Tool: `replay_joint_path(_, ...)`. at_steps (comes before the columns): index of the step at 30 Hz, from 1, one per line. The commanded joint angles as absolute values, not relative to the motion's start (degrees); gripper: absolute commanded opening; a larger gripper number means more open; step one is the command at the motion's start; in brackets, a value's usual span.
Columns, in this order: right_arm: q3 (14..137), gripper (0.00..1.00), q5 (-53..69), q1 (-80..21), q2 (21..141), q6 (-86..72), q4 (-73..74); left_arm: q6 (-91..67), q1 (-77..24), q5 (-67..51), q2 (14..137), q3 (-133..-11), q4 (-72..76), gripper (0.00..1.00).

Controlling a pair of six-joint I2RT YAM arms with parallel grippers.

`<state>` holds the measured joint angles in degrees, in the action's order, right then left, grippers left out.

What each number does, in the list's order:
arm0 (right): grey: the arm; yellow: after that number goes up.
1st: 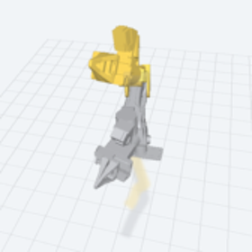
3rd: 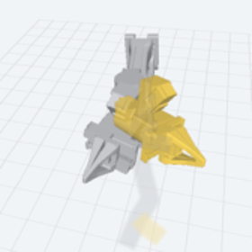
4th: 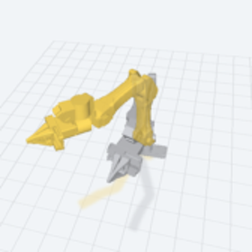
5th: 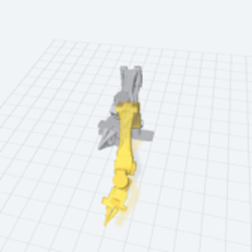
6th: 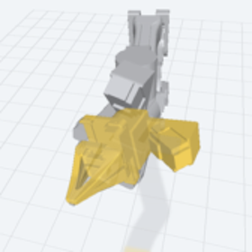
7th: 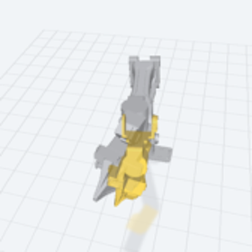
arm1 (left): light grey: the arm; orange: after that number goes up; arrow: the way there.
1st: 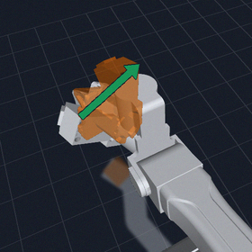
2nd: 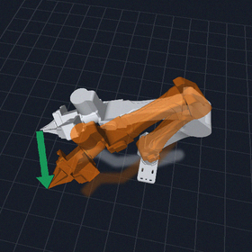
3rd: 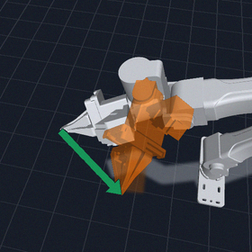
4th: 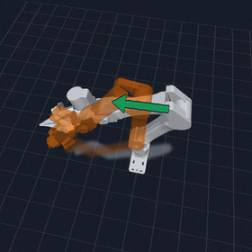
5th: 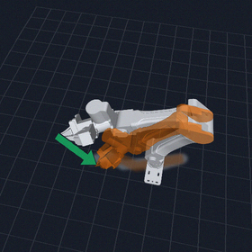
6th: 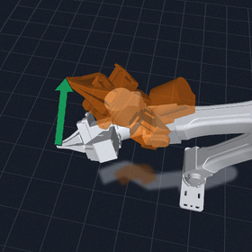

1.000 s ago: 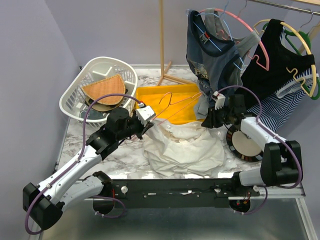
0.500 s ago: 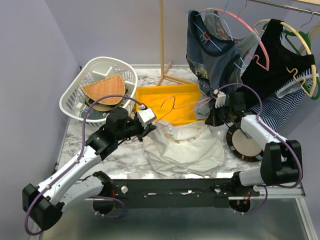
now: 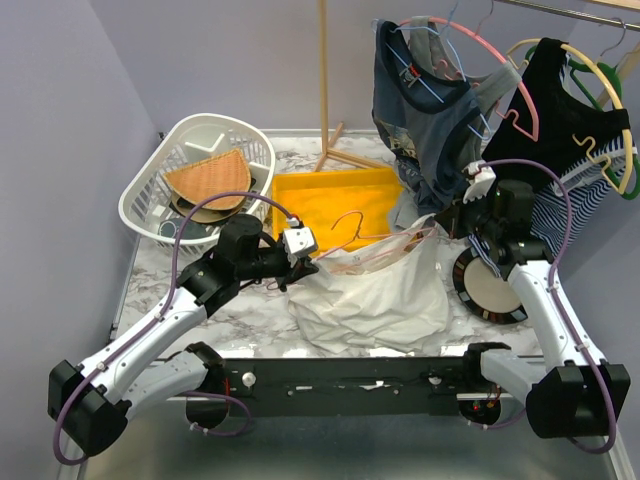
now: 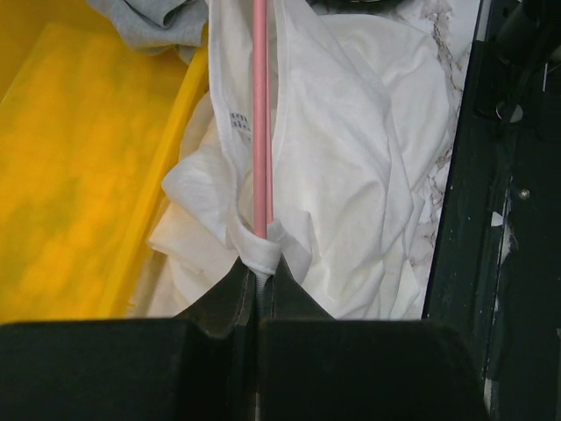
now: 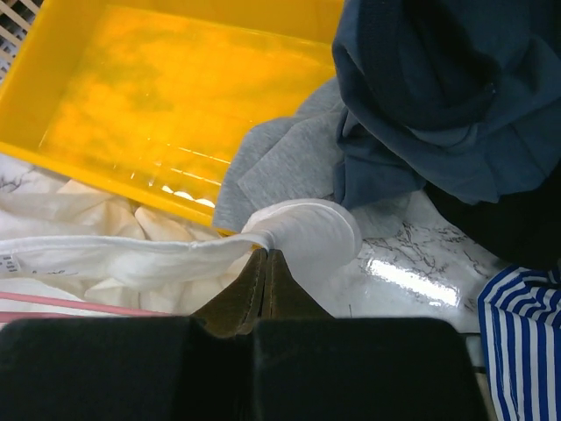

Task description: Place the tank top on the hanger

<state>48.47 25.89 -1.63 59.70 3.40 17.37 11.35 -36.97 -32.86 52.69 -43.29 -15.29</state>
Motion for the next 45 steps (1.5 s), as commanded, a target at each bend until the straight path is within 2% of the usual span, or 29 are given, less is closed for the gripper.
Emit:
replay_joint_path(1,48.08,0.01,23.29,-0.62,59.68,1.93,16.61,12.39,-36.74,-35.68,52.21,-44.47,-15.47,0.0)
replay_joint_path(16,47.72,0.01,25.32,-0.26,57.92,4.04,17.22,11.6,-36.56,-29.18,52.47,-44.47,-15.12,0.0)
replay_joint_path(25,47.81,0.01,25.4,-0.26,58.62,4.13,17.4,11.25,-36.21,-28.92,49.13,-43.07,-12.39,0.0)
replay_joint_path(33,47.72,0.01,27.33,-0.26,57.48,3.95,17.4,11.16,-36.21,-31.02,52.55,-43.77,-13.53,0.0)
replay_joint_path(39,47.55,0.01,30.58,-0.26,55.81,4.66,17.23,10.46,-36.21,-31.11,54.84,-44.21,-13.36,0.0)
replay_joint_path(45,48.07,0.01,39.54,-0.26,54.67,8.87,19.33,9.58,-36.21,-31.72,56.51,-44.38,-12.83,0.0)
